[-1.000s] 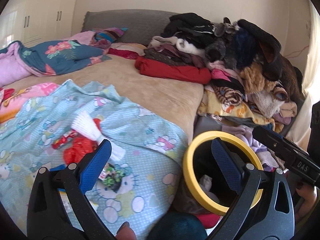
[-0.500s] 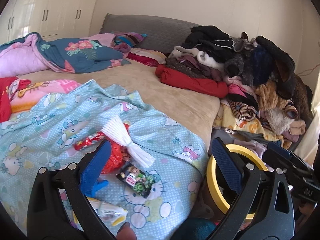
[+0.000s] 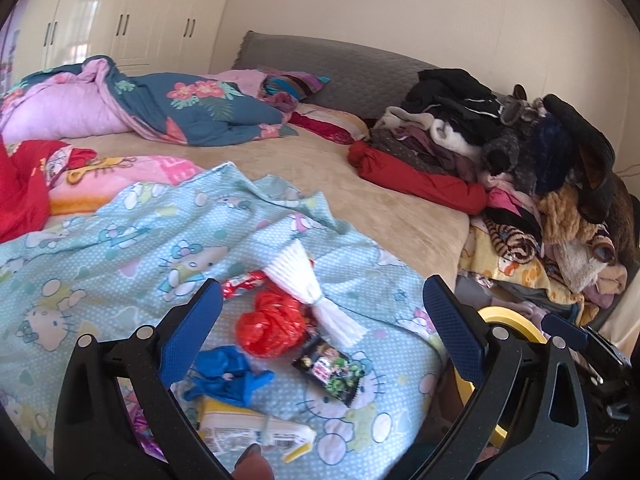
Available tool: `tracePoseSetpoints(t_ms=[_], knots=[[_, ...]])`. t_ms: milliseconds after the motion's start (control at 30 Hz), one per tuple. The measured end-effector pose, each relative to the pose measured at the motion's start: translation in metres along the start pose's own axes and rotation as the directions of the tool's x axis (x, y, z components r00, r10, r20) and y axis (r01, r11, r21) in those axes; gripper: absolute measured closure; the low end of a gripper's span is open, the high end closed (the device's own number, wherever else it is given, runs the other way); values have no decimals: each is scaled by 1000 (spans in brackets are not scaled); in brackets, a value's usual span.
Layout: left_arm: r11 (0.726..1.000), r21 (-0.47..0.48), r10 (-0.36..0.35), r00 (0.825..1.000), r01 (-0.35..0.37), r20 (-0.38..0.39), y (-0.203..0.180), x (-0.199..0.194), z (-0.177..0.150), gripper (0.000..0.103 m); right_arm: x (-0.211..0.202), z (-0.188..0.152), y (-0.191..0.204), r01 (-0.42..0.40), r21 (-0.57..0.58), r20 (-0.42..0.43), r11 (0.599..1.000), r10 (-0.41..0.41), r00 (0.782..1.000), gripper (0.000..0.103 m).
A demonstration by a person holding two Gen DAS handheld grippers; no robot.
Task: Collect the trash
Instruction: 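Move both open tools back over the remaining trash on the bed, then lower the left tool toward the purple wrapper while the right tool approaches the white-yellow packet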
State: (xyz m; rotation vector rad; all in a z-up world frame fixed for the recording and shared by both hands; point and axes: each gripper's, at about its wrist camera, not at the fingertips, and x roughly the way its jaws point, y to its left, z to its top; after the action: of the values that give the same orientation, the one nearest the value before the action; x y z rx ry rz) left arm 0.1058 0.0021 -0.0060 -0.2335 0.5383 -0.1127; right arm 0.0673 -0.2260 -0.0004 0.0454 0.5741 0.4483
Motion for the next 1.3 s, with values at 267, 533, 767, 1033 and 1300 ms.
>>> tracePoseSetpoints(t_ms=[267, 533, 767, 1033, 1300], knots=[[999, -22, 34, 999, -34, 11, 22, -4, 3, 11, 15, 3, 25, -51, -48, -24, 998, 50, 998, 21], [994, -48, 101, 995, -102, -11, 53, -6, -2, 11, 42, -2, 56, -125, -118, -99, 985, 114, 989, 21], [983, -101, 143, 987, -150, -78, 88, -1, -15, 11, 77, -17, 85, -201, -184, -224, 962, 158, 962, 21], [957, -178, 194, 962, -229, -192, 132, 1, -47, 19, 117, -41, 111, -260, -263, -376, 929, 149, 914, 26], [948, -240, 126, 940, -208, -317, 148, 3, -79, 43, 159, -66, 123, -285, -286, -499, 915, 112, 859, 43]])
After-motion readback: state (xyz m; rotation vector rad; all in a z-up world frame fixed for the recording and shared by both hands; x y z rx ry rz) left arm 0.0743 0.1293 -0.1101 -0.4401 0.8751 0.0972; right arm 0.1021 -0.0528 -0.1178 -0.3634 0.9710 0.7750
